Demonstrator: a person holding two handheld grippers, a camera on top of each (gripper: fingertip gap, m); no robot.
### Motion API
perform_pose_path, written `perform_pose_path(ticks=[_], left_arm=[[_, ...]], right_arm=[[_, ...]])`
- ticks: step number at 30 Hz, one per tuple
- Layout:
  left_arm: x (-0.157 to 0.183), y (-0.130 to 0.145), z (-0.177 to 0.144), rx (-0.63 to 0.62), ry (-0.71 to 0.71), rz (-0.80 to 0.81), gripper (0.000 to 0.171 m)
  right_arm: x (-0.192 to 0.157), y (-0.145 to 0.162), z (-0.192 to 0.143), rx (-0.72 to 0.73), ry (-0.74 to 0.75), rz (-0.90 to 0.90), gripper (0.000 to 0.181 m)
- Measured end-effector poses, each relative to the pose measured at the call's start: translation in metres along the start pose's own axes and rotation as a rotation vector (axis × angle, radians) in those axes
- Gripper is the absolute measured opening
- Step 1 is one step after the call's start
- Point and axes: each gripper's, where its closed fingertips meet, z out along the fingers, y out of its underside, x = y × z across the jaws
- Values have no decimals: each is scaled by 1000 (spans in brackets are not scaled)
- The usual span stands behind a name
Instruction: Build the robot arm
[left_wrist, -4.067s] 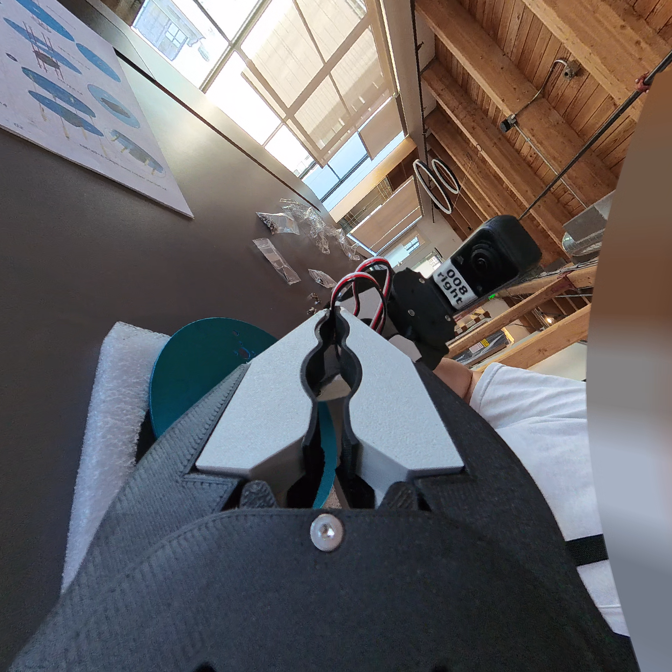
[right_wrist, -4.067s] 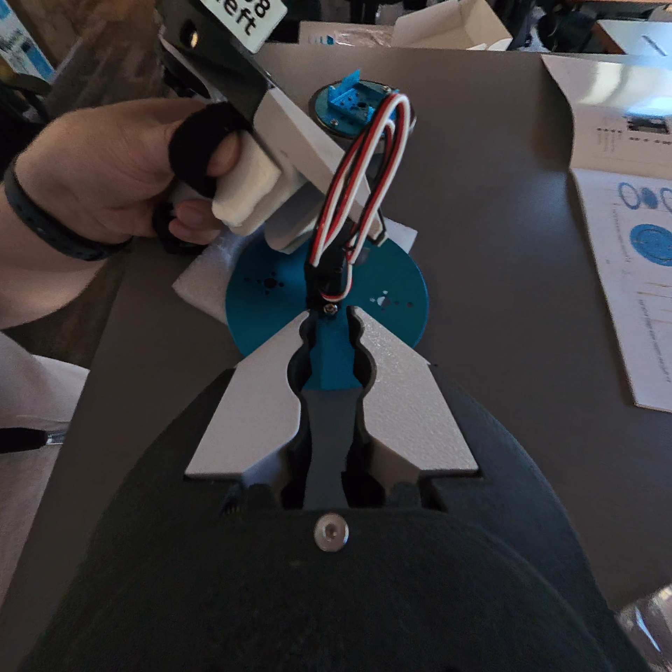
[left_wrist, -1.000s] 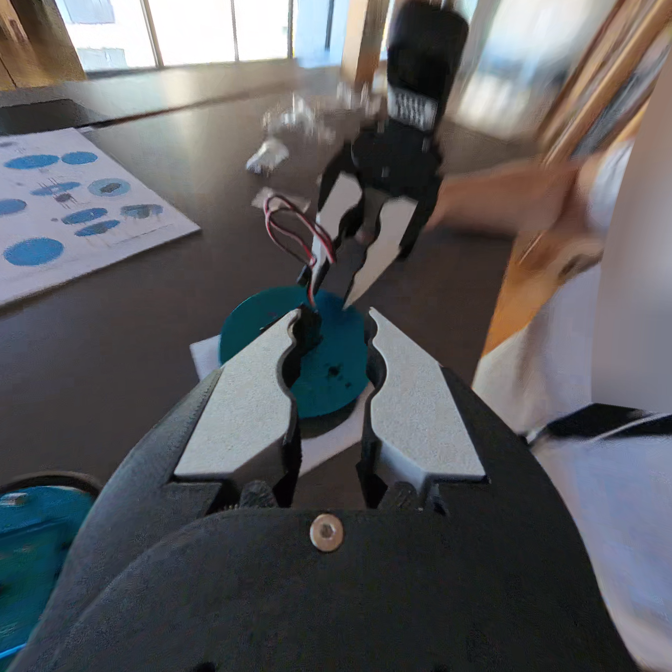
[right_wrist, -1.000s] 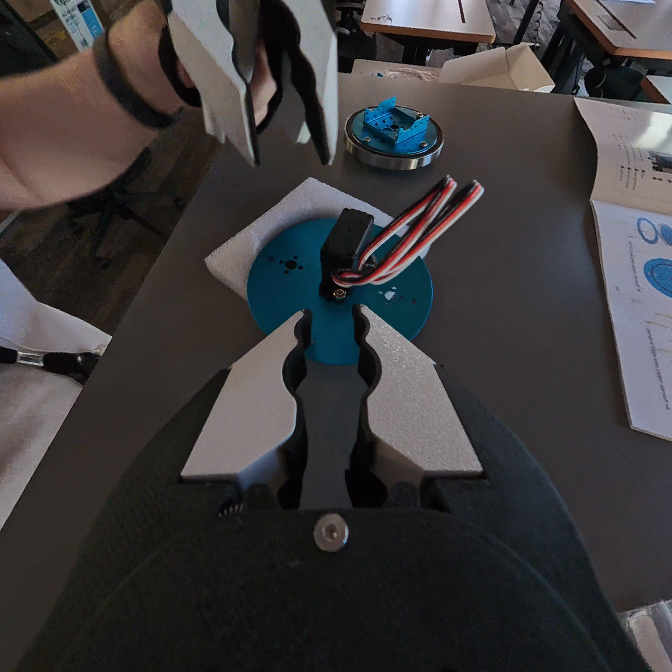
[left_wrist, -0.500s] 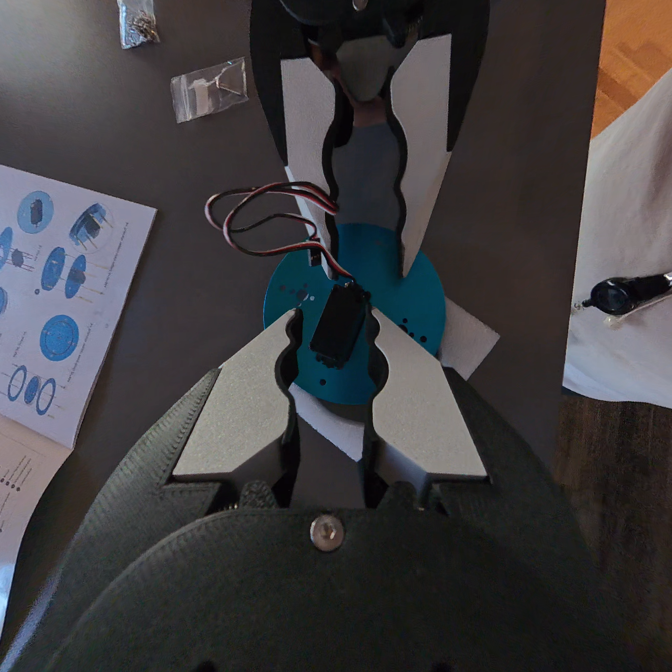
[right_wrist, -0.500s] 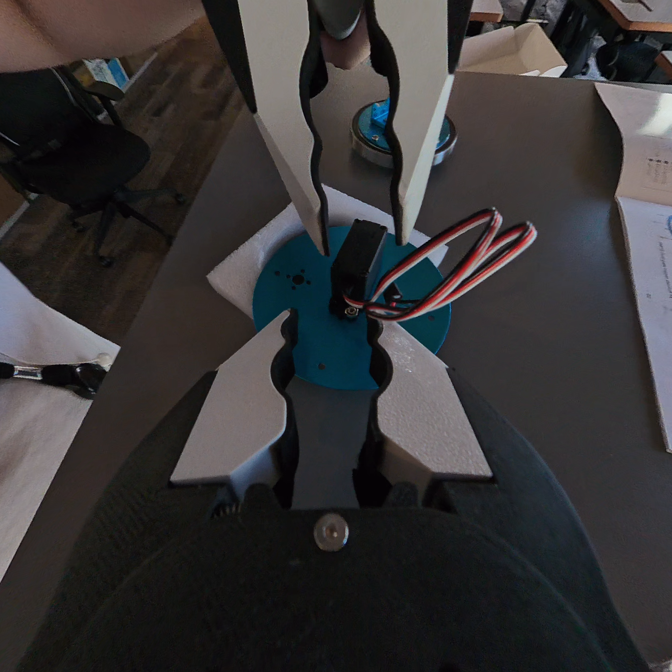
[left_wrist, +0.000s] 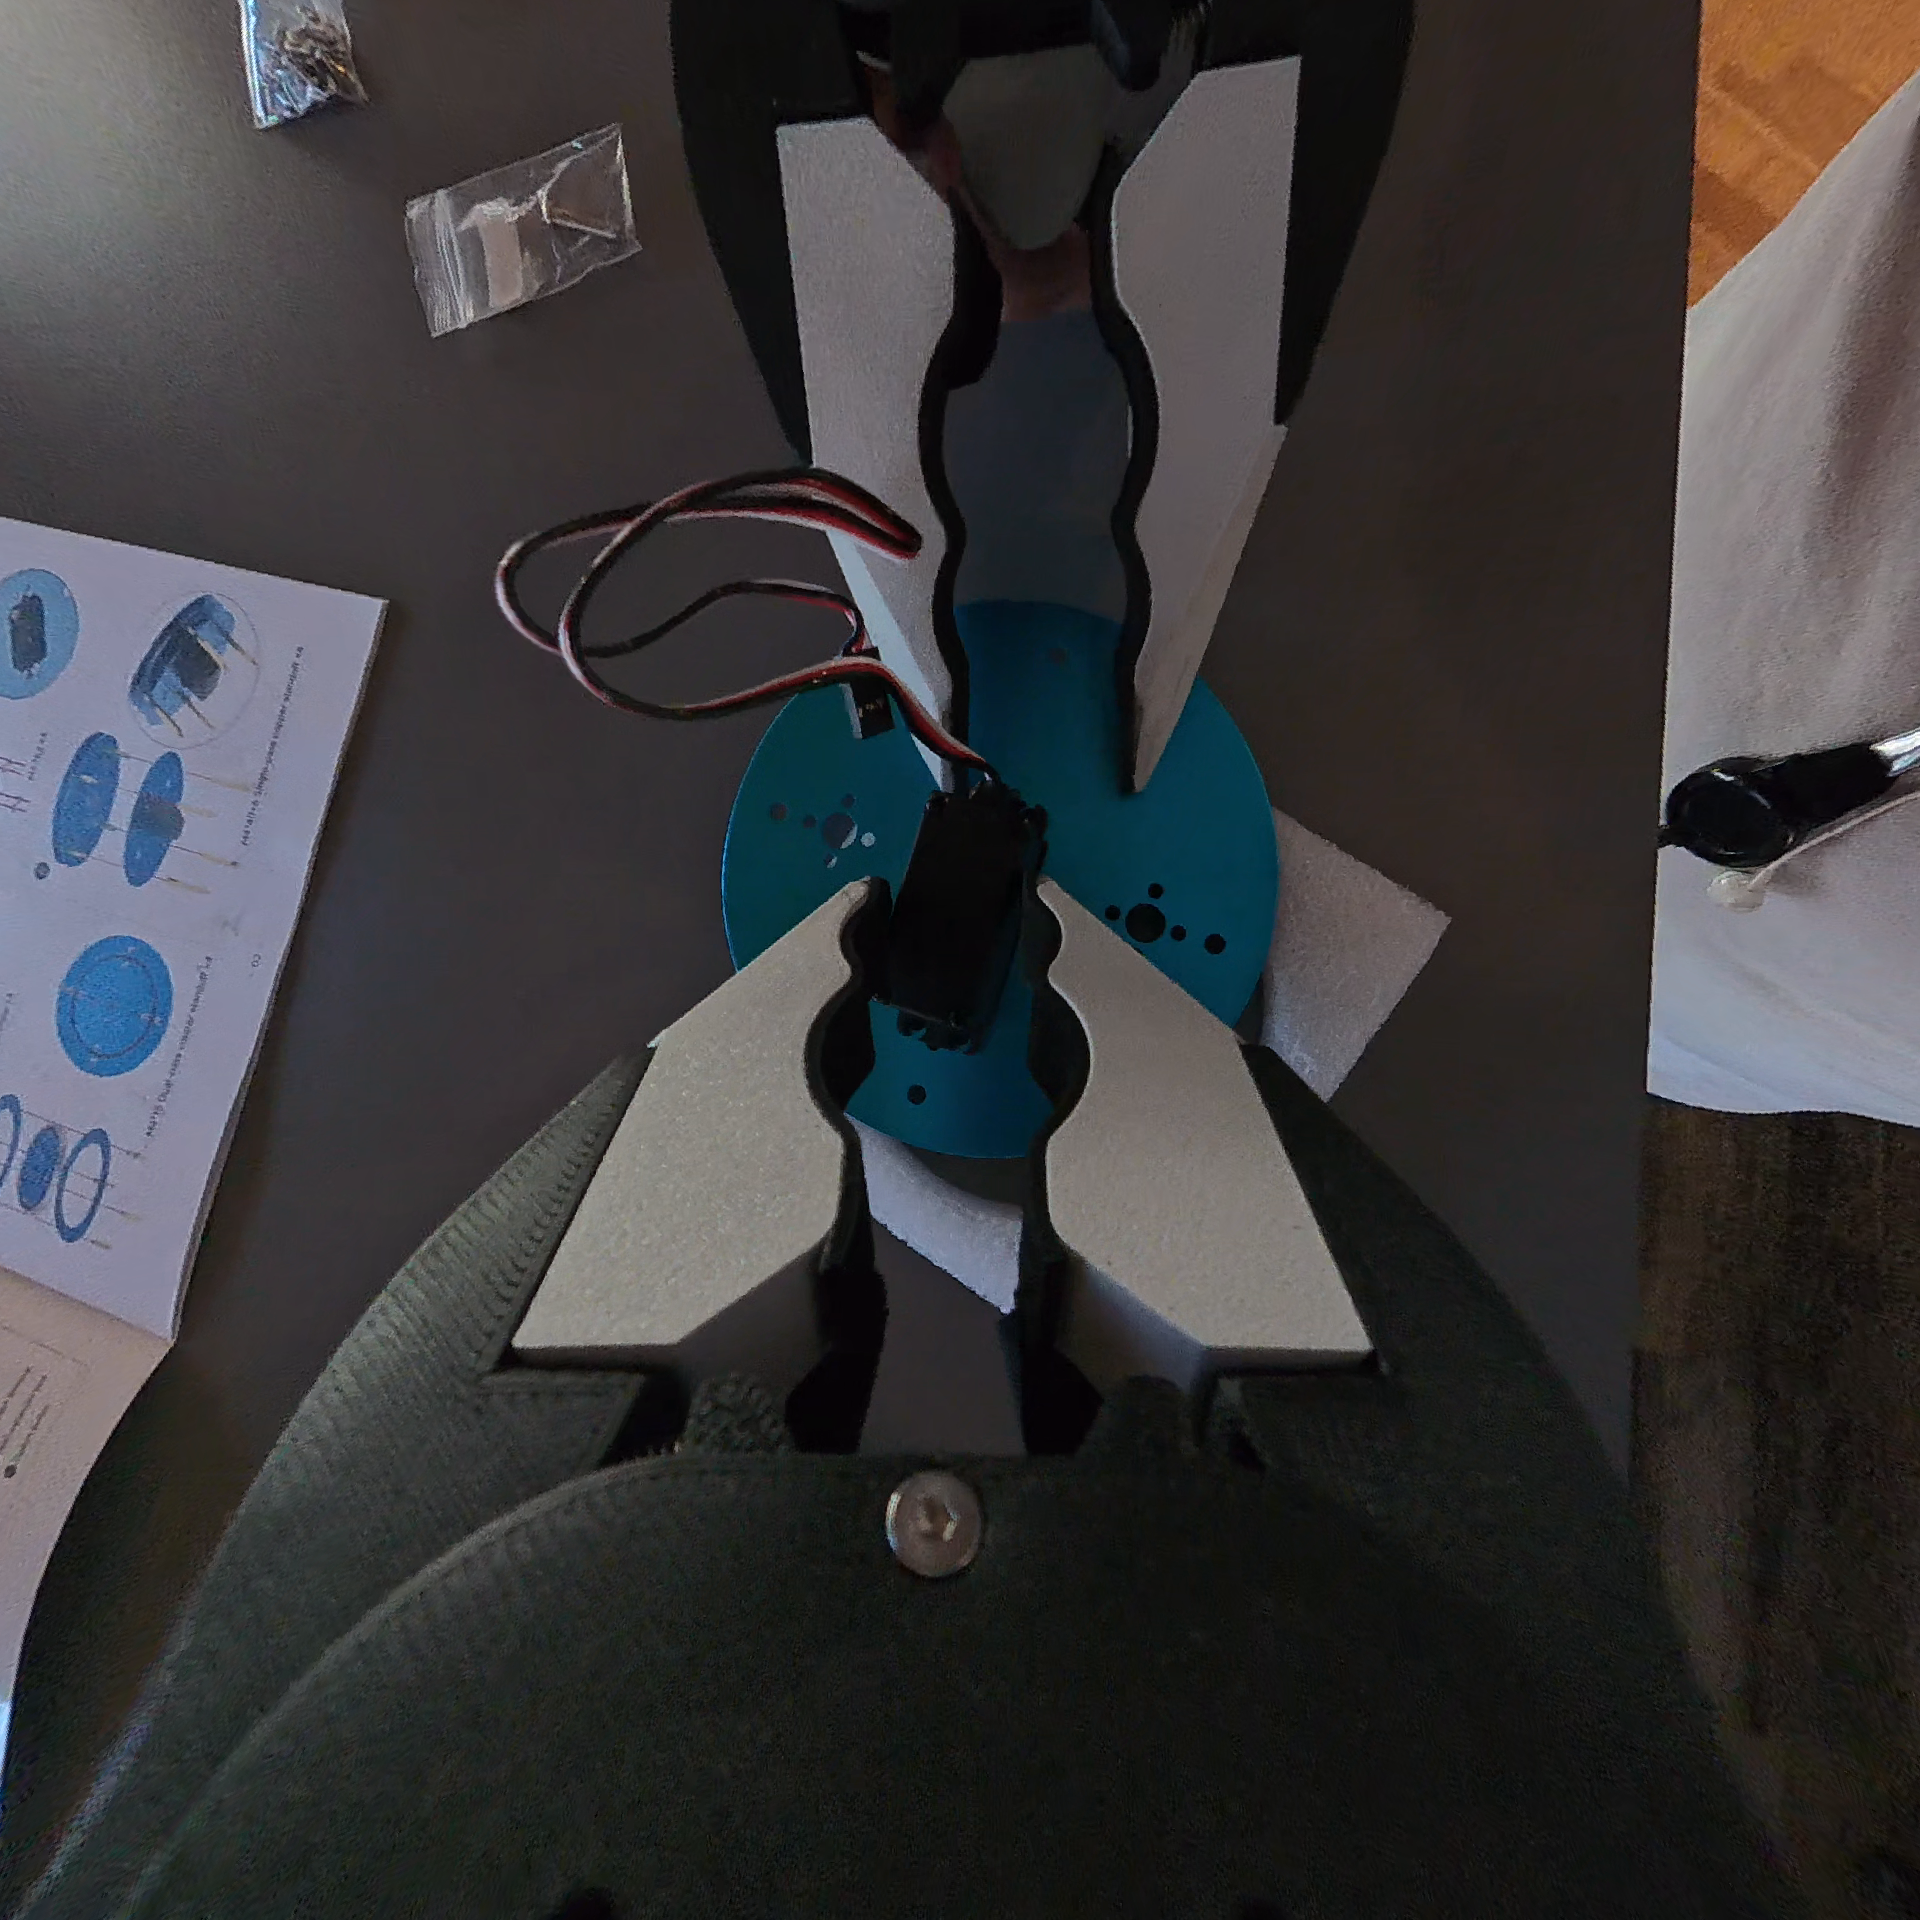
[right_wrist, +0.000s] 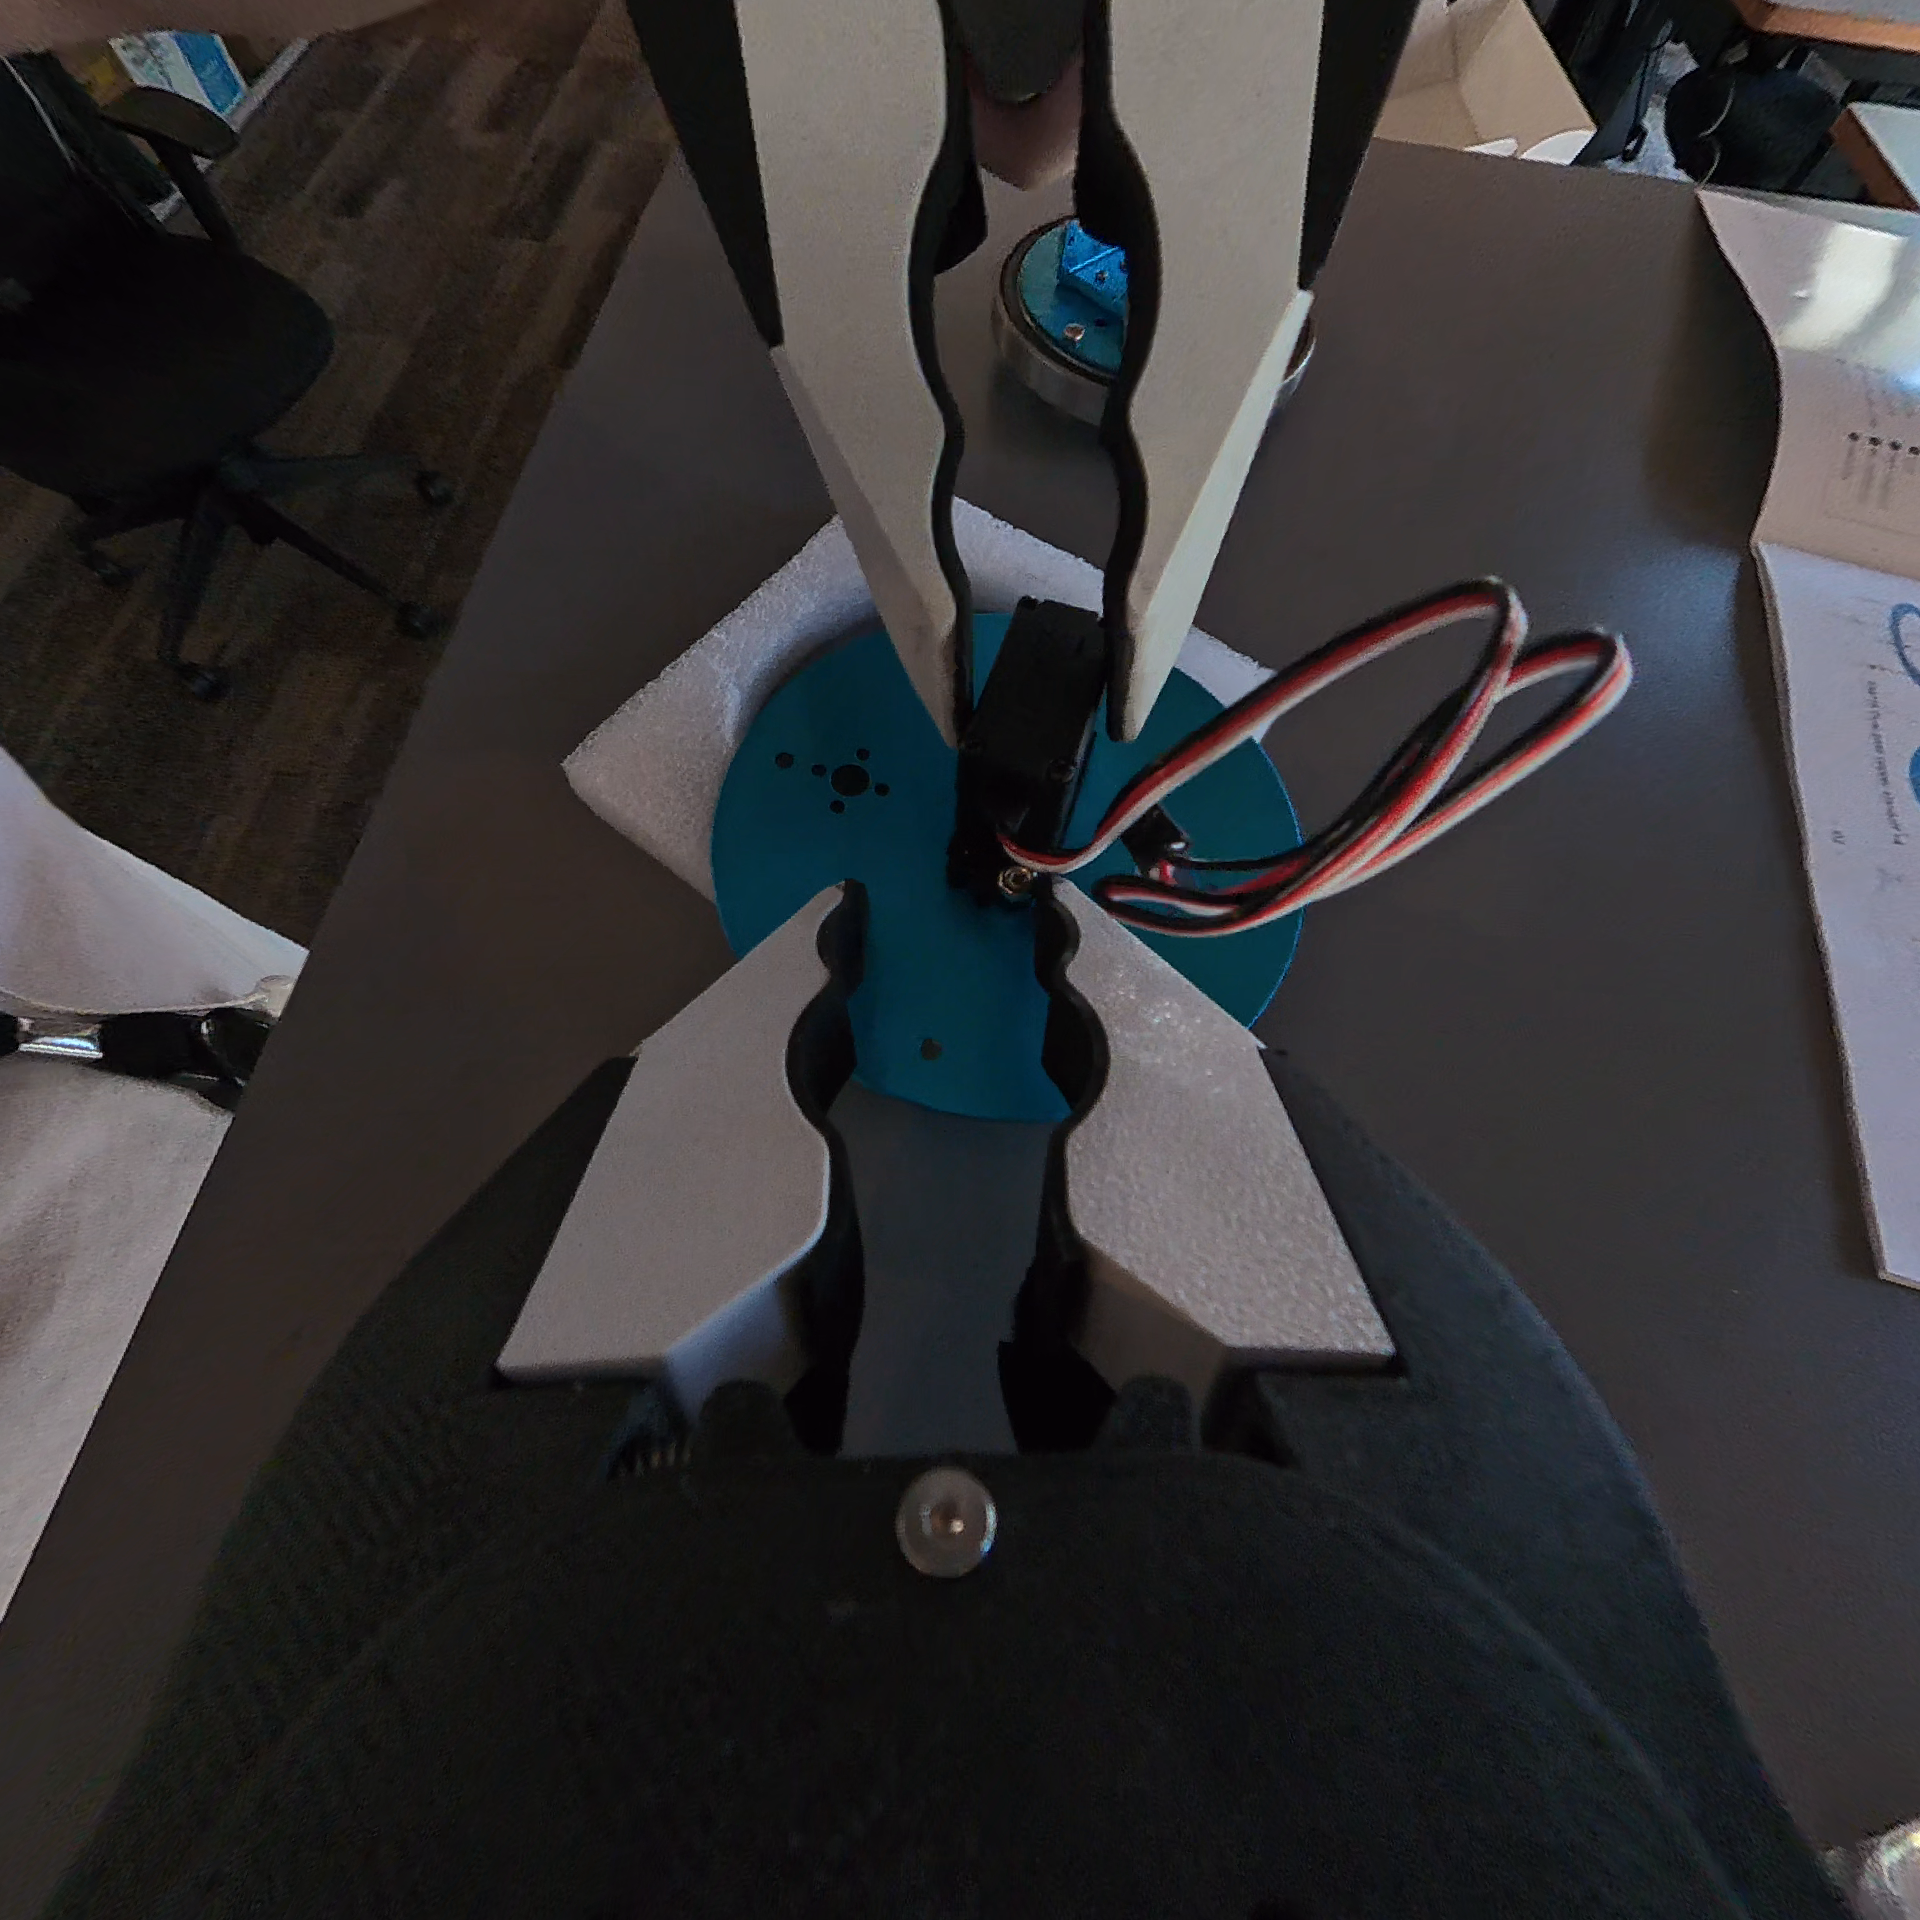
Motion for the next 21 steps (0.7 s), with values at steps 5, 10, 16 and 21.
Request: perform_pose_path(ticks=[5, 10, 16, 21], left_arm=[[0, 0, 0, 7, -7, -9, 25], [-1, -1, 1, 16, -16, -21, 24], [0, -2, 1, 23, -15, -25, 25], [2, 2, 5, -19, 12, -47, 35]], right_arm=[[-2, 0, -1, -11, 45, -19, 32], [-19, 0, -1, -10, -20, -35, 0], [-2, -10, -13, 24, 68, -44, 15], [6, 11, -14, -15, 29, 33, 20]])
